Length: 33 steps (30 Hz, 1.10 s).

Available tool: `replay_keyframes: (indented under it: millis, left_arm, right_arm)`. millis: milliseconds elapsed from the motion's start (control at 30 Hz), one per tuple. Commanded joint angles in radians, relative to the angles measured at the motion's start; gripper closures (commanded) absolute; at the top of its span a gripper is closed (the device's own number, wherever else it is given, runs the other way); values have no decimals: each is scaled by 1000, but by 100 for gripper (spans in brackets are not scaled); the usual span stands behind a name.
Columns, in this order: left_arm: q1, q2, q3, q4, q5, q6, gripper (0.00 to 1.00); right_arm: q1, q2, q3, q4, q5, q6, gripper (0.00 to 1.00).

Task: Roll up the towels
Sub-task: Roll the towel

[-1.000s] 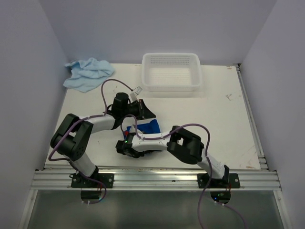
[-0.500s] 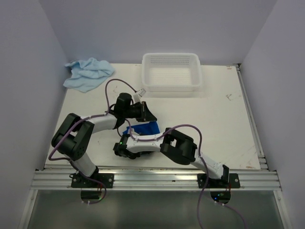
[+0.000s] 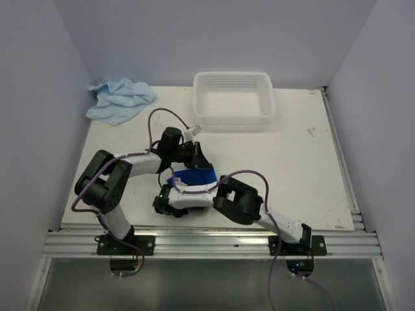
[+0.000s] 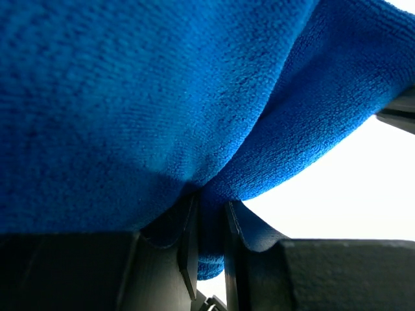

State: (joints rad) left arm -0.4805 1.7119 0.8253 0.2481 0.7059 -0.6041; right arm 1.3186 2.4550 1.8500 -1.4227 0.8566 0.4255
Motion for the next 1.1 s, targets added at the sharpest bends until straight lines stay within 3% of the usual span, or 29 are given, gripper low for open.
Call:
replay_keyframes:
  millis: [0,167,400,600,900,1067]
  left_arm:
    - [-3,37,28,-13,30,47,94]
    - [0,48,25,-23,20,56,100]
    - [14,63,0,-33,-13,76,100]
    - [48,106,-44,32,-2,55,100]
    - [68,169,-44,69,-28,38,100]
    - [79,173,-71,94,-39,21,100]
  right_arm:
    - [10,56,25,110,-105,1,100]
    - [10,78,49,97,-113,-16,100]
    - [14,90,64,88,-120,-22,100]
    - [22,76,58,93,-113,-11,94]
    - [36,29,35,108,-105,12,80]
    - [42,-7,6,107,-100,35,65]
